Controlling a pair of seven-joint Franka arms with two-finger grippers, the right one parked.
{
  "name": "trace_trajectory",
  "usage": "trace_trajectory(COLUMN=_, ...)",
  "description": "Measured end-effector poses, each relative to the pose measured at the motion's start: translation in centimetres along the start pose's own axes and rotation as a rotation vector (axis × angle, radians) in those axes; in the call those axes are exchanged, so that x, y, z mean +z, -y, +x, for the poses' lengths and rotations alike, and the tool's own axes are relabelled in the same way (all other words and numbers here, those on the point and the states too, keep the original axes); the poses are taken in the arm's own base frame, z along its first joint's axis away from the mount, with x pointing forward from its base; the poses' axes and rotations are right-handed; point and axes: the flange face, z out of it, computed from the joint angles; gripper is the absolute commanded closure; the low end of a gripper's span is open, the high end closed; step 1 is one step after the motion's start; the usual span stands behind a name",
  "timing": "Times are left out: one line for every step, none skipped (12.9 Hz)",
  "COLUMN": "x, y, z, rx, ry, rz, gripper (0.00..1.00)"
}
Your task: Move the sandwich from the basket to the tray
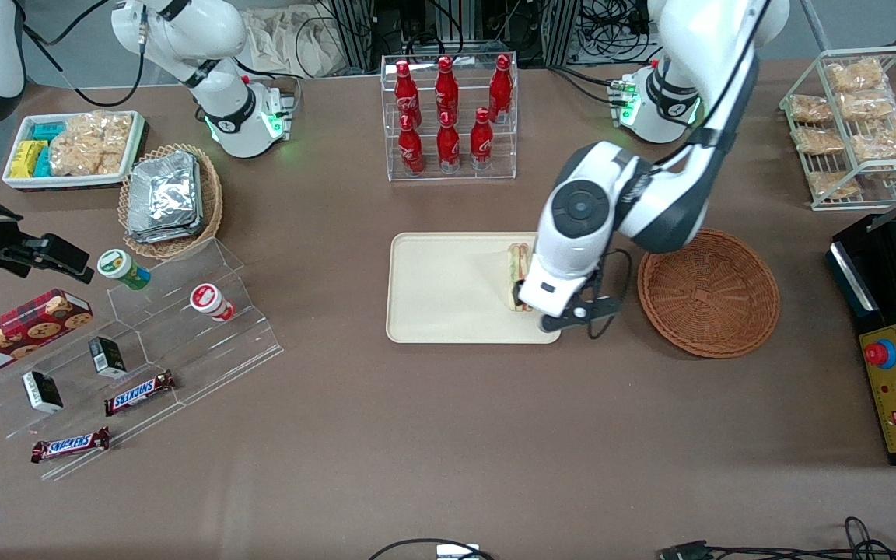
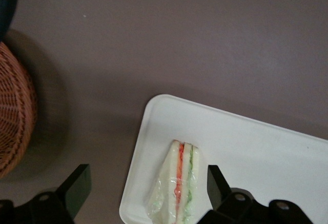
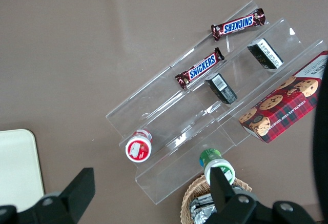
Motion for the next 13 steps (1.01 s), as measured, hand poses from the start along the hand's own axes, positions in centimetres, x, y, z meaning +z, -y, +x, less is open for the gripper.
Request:
trace_trajectory(x=-1.0, y=1.7, z=1.2, rx=-0.005, ry=0.000, rz=0.005, gripper=0.00)
trace_trajectory(x=-1.9, y=3.4, z=2.1, rx=0.006, ry=0.005, rz=0.014, gripper=0.00)
trace_trajectory(x=-2.9, y=5.4, z=3.1, rx=0.024, ry=0.014, rz=0.026, gripper=0.00)
trace_trajectory(x=-4.0, y=7.5, z=4.1, rx=0.046, ry=0.022, rz=0.034, gripper=0.00)
trace_trajectory(x=-5.1, y=9.7, z=5.0, rx=0.067, ry=0.029, rz=0.040, gripper=0.00)
trace_trajectory(x=-6.2, y=12.0, z=5.9, rx=0.086, ry=0.037, rz=0.044, gripper=0.00)
trace_trajectory(x=-7.1, y=13.9, z=6.4, rx=0.111, ry=0.045, rz=0.047, gripper=0.00)
trace_trajectory(x=-7.9, y=15.6, z=6.8, rx=0.140, ry=0.056, rz=0.041, gripper=0.00)
trace_trajectory(x=-8.6, y=17.0, z=7.1, rx=0.167, ry=0.075, rz=0.022, gripper=0.00)
trace_trajectory(x=-9.3, y=18.7, z=7.4, rx=0.178, ry=0.099, rz=-0.009, gripper=0.00)
trace_trajectory(x=-10.1, y=20.7, z=7.8, rx=0.177, ry=0.124, rz=-0.045, gripper=0.00)
trace_trajectory(x=-11.0, y=22.8, z=8.1, rx=0.180, ry=0.135, rz=-0.072, gripper=0.00)
trace_trajectory(x=-12.2, y=24.6, z=8.4, rx=0.191, ry=0.125, rz=-0.089, gripper=0.00)
